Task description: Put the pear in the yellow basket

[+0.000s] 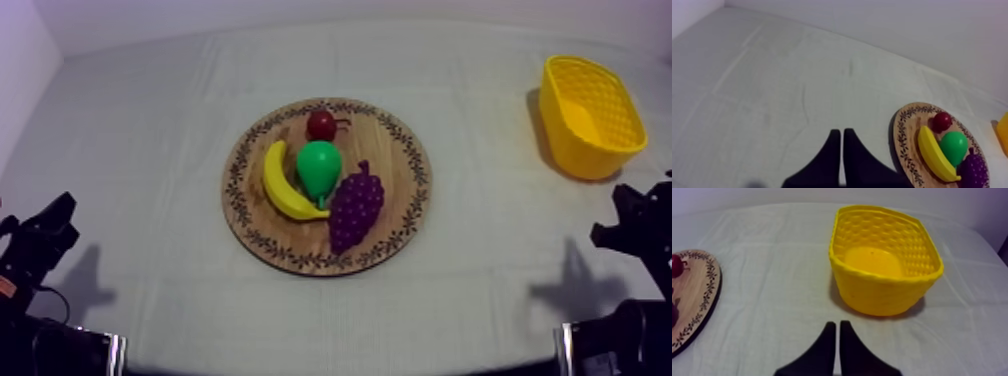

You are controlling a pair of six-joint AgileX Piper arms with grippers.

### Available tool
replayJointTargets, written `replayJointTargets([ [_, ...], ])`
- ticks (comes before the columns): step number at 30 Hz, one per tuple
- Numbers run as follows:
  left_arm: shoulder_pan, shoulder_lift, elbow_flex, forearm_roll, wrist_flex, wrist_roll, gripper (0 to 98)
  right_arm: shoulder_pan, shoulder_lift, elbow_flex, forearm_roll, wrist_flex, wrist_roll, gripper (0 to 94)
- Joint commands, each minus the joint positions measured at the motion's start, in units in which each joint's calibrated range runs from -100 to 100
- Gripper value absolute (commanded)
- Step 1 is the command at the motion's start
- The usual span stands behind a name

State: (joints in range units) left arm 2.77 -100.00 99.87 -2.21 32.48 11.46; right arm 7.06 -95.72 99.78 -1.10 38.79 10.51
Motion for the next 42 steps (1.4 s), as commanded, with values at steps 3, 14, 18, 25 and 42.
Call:
replayJointTargets([
  [3, 0.0, 0.0, 0.0, -0.02, 0.0, 0.0, 0.1, 0.0, 0.0, 0.0, 0.0, 0.0, -0.2, 0.7],
  [14, 0.0, 0.0, 0.0, -0.02, 0.0, 0.0, 0.1, -0.1, 0.0, 0.0, 0.0, 0.0, -0.6, 0.6],
  [18, 0.0, 0.0, 0.0, -0.02, 0.0, 0.0, 0.1, -0.1, 0.0, 0.0, 0.0, 0.0, -0.7, 0.6],
  [25, 0.0, 0.0, 0.0, -0.02, 0.0, 0.0, 0.1, -0.3, 0.0, -0.2, -0.2, 0.4, -0.8, 0.5],
  [42, 0.0, 0.0, 0.0, -0.02, 0.0, 0.0, 0.1, -1.3, 8.2, -23.8, -5.7, 10.6, 4.8, 0.5],
])
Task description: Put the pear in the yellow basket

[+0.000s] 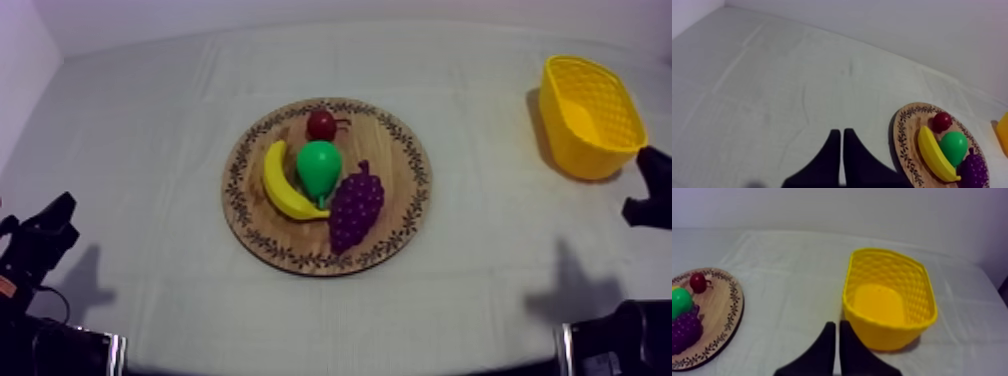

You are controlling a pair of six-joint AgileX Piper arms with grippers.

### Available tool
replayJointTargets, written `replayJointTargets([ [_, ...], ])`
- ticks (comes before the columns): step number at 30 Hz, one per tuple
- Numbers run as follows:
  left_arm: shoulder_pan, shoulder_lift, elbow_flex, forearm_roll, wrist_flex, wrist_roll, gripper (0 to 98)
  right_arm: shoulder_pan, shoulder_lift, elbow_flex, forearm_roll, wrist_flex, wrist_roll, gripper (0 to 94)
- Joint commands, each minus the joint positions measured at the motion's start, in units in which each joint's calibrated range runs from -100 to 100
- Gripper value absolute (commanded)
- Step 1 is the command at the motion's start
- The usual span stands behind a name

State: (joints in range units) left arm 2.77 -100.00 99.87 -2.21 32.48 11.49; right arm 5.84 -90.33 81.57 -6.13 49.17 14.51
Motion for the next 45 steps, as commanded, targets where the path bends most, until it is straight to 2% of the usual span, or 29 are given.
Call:
replayJointTargets([
  [1, 0.0, 0.0, 0.0, -0.02, 0.0, 0.0, 0.1, -0.2, 4.5, -7.8, -1.1, 0.4, 1.1, 0.5],
  [5, 0.0, 0.0, 0.0, -0.02, 0.0, 0.0, 0.1, -1.8, 11.3, -17.3, -1.1, 1.0, 0.9, 0.5],
  [10, 0.0, 0.0, 0.0, -0.02, 0.0, 0.0, 0.1, -7.2, 20.1, -28.7, 1.1, 1.2, -1.9, 0.5],
  [17, 0.0, 0.0, 0.0, -0.02, 0.0, 0.0, 0.1, -24.7, 32.3, -40.6, 11.4, 2.8, -13.7, 0.5],
  [21, 0.0, 0.0, 0.0, -0.02, 0.0, 0.0, 0.1, -32.6, 39.6, -46.1, 14.7, 4.9, -20.8, 0.4],
  [24, 0.0, 0.0, 0.0, -0.02, 0.0, 0.0, 0.1, -35.3, 45.6, -50.3, 15.0, 5.4, -25.1, 0.4],
  [28, 0.0, 0.0, 0.0, -0.02, 0.0, 0.0, 0.1, -36.4, 53.3, -54.6, 13.7, 5.6, -29.3, 0.6],
  [32, 0.0, 0.0, 0.0, -0.02, 0.0, 0.0, 0.1, -36.9, 59.8, -56.9, 11.5, 5.5, -31.3, 0.5],
  [37, 0.0, 0.0, 0.0, -0.02, 0.0, 0.0, 0.1, -37.8, 67.0, -57.8, 10.5, 5.0, -33.8, 1.4],
  [45, 0.0, 0.0, 0.0, -0.02, 0.0, 0.0, 0.1, -41.1, 76.0, -56.6, 10.8, 4.3, -37.7, 17.0],
])
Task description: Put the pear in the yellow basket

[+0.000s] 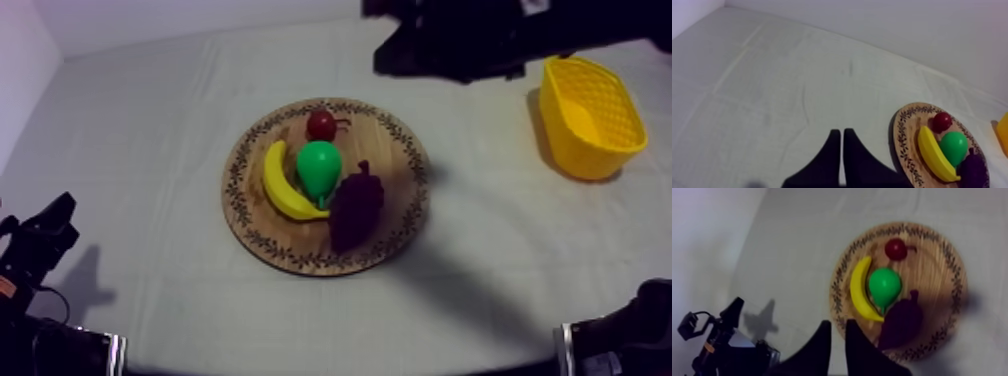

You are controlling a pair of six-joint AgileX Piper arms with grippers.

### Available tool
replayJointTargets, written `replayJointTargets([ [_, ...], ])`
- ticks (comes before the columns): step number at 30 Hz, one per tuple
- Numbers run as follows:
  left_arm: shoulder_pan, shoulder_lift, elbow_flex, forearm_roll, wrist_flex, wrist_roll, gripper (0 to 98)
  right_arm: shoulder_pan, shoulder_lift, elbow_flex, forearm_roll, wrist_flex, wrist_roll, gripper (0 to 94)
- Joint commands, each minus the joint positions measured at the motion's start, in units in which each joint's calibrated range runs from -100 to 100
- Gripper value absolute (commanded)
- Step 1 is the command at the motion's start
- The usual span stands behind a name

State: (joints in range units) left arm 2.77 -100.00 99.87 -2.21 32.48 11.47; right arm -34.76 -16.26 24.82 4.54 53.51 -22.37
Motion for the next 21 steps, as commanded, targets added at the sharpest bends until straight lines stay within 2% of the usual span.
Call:
replayJointTargets([
  [1, 0.0, 0.0, 0.0, -0.02, 0.0, 0.0, 0.1, -1.0, 2.9, 0.5, 0.2, -0.1, -1.3, 18.9],
  [8, 0.0, 0.0, 0.0, -0.02, 0.0, 0.0, 0.1, -3.2, 8.7, 2.6, 2.5, -1.1, -4.0, 39.1],
  [21, 0.0, 0.0, 0.0, -0.02, 0.0, 0.0, 0.1, -3.7, 17.1, 4.6, 5.8, -2.6, -6.7, 66.6],
])
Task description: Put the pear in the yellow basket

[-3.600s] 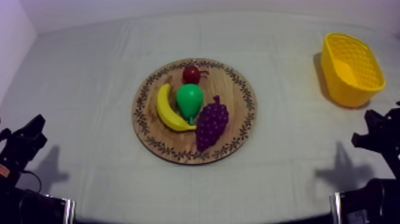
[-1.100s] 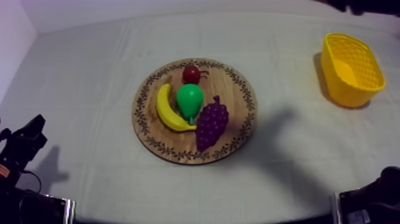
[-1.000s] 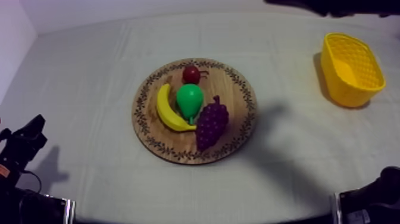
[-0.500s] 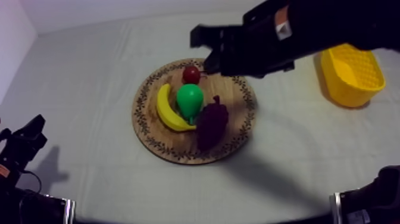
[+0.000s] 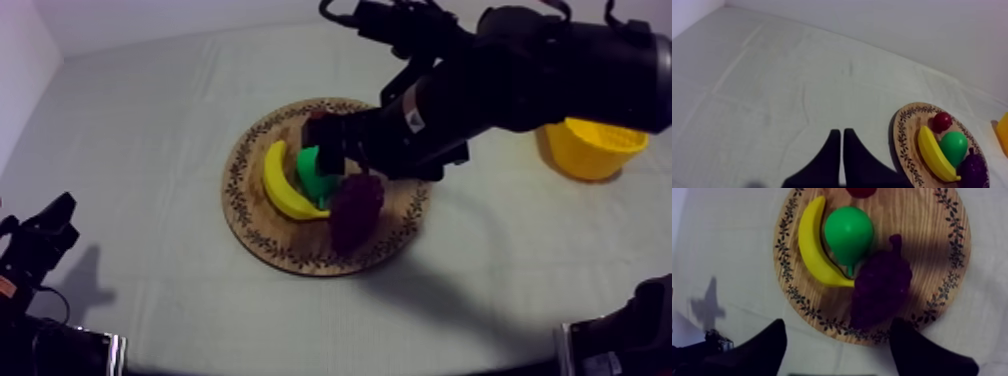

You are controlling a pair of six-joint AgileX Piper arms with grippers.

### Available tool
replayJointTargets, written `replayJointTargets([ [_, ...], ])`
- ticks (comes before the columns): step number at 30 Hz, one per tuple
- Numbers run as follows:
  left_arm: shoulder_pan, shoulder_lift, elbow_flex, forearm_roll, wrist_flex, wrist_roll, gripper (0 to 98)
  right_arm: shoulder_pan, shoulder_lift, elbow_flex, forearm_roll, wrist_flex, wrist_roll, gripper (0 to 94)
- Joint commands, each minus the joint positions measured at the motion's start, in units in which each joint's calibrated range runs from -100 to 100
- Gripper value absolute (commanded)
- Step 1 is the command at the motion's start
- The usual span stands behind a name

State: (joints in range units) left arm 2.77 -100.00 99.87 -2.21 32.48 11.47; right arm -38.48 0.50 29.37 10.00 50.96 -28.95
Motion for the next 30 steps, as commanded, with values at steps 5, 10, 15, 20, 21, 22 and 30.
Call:
replayJointTargets([
  [5, 0.0, 0.0, 0.0, -0.02, 0.0, 0.0, 0.1, -0.2, 2.4, -0.6, 1.3, -0.5, -0.6, 71.5],
  [10, 0.0, 0.0, 0.0, -0.02, 0.0, 0.0, 0.1, -0.7, 5.3, -2.2, 2.2, -1.0, -0.8, 72.8],
  [15, 0.0, 0.0, 0.0, -0.02, 0.0, 0.0, 0.1, -1.0, 8.9, -4.9, 3.5, -1.1, -1.3, 73.5],
  [20, 0.0, 0.0, 0.0, -0.02, 0.0, 0.0, 0.1, -1.0, 12.2, -8.1, 5.6, -1.2, -2.5, 73.0],
  [21, 0.0, 0.0, 0.0, -0.02, 0.0, 0.0, 0.1, -0.9, 12.9, -8.8, 5.9, -1.1, -2.6, 73.1],
  [22, 0.0, 0.0, 0.0, -0.02, 0.0, 0.0, 0.1, -0.9, 13.6, -9.6, 6.2, -1.0, -2.6, 73.2],
  [30, 0.0, 0.0, 0.0, -0.02, 0.0, 0.0, 0.1, -0.1, 18.8, -14.7, 8.0, -0.7, -2.5, 75.7],
])
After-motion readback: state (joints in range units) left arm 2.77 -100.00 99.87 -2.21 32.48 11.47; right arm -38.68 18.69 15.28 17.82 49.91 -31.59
